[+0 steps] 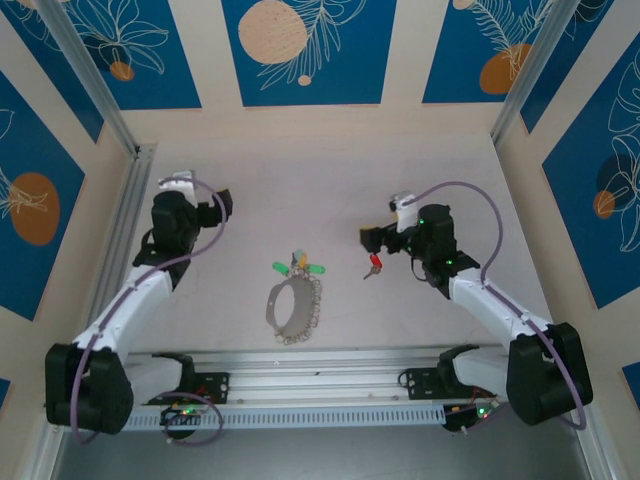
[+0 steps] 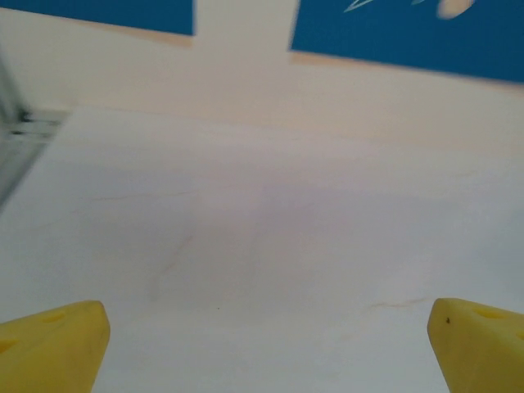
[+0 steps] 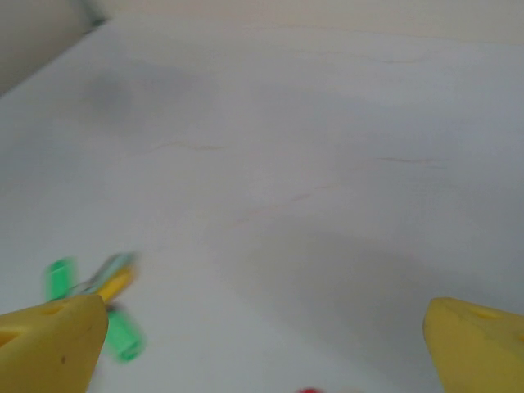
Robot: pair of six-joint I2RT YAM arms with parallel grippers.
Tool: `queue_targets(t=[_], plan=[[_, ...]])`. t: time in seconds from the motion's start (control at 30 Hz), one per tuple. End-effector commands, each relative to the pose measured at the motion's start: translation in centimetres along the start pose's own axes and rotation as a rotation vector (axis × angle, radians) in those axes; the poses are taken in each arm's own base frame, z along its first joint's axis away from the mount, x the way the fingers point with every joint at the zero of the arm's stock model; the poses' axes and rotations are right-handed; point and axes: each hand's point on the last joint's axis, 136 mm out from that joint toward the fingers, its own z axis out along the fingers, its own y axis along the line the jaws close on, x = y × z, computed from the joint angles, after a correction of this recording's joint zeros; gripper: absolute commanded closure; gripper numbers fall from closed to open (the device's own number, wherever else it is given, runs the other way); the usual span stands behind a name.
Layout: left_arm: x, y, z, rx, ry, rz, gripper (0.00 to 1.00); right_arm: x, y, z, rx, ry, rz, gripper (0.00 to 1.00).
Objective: Put the keys on the keyring
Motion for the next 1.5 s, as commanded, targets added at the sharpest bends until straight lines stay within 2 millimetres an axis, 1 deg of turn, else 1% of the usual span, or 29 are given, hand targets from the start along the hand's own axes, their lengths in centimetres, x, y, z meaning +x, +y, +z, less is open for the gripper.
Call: queue_targets(t=[0.0, 0.1, 0.17, 0.2, 0.3, 0.37, 0.4, 0.5, 0.53, 0.6, 0.67, 0.7, 0.83, 0.93, 1.03, 1.1, 1.2, 1.27, 1.37, 1.47], plan=[[8.6, -3.3, -3.3, 0.164, 0.387, -0.203, 0.00, 0.3, 6.7, -0.2, -0.312, 0.015, -0.101, 0.01], [9.1, -5.4, -5.3, 0.270, 0.497, -0.244, 0.00, 1.0, 9.5, 0.9, -0.423, 0.056, -0.136, 0.01], [10.2, -6.4, -6.3, 0.314, 0.577, -0.294, 0.00, 1.6, 11.0, 1.6, -0.488, 0.098, -0.162, 0.01], [10.9, -6.7, -6.6, 0.332, 0.603, -0.324, 0.00, 1.9, 11.5, 1.9, -0.511, 0.116, -0.164, 0.01], [13.2, -7.5, -7.9, 0.372, 0.669, -0.363, 0.00, 2.8, 12.4, 3.1, -0.587, 0.187, -0.145, 0.12], [14.3, -7.2, -8.8, 0.352, 0.684, -0.329, 0.00, 4.0, 12.8, 4.2, -0.613, 0.241, -0.137, 0.25], [14.4, -7.2, -9.0, 0.349, 0.685, -0.320, 0.00, 4.5, 12.9, 4.7, -0.619, 0.263, -0.137, 0.29], [14.7, -7.8, -9.7, 0.382, 0.692, -0.315, 0.00, 5.8, 12.9, 6.4, -0.636, 0.315, -0.125, 0.36], [14.7, -8.0, -9.7, 0.394, 0.694, -0.315, 0.00, 6.2, 12.9, 7.0, -0.645, 0.332, -0.118, 0.38], [14.8, -8.3, -9.6, 0.411, 0.698, -0.311, 0.00, 6.7, 12.8, 8.0, -0.649, 0.366, -0.106, 0.45], [14.9, -8.6, -9.3, 0.425, 0.706, -0.305, 0.00, 7.3, 12.5, 9.0, -0.639, 0.396, -0.089, 0.57], [15.1, -8.7, -9.1, 0.433, 0.711, -0.304, 0.00, 7.4, 12.3, 9.4, -0.636, 0.407, -0.077, 0.61], [15.0, -9.2, -8.2, 0.460, 0.703, -0.305, 0.00, 8.3, 12.5, 10.1, -0.658, 0.486, -0.044, 0.62], [14.8, -9.6, -7.5, 0.476, 0.691, -0.306, 0.00, 9.5, 12.4, 10.0, -0.651, 0.568, -0.023, 0.66], [14.7, -9.8, -6.9, 0.491, 0.680, -0.319, 0.00, 10.2, 12.0, 9.3, -0.649, 0.607, 0.042, 0.67], [14.7, -10.0, -6.6, 0.500, 0.675, -0.328, 0.00, 10.4, 12.3, 8.6, -0.669, 0.625, 0.083, 0.67], [14.9, -10.2, -6.1, 0.509, 0.673, -0.336, 0.00, 11.1, 12.7, 7.9, -0.668, 0.675, 0.096, 0.68], [15.0, -10.3, -5.9, 0.515, 0.674, -0.339, 0.00, 11.4, 13.0, 7.8, -0.674, 0.690, 0.096, 0.70], [15.2, -10.3, -5.5, 0.519, 0.681, -0.338, 0.00, 12.1, 12.8, 8.1, -0.664, 0.717, 0.091, 0.74], [15.2, -10.5, -5.4, 0.526, 0.682, -0.339, 0.00, 12.5, 12.4, 8.6, -0.644, 0.736, 0.076, 0.74]])
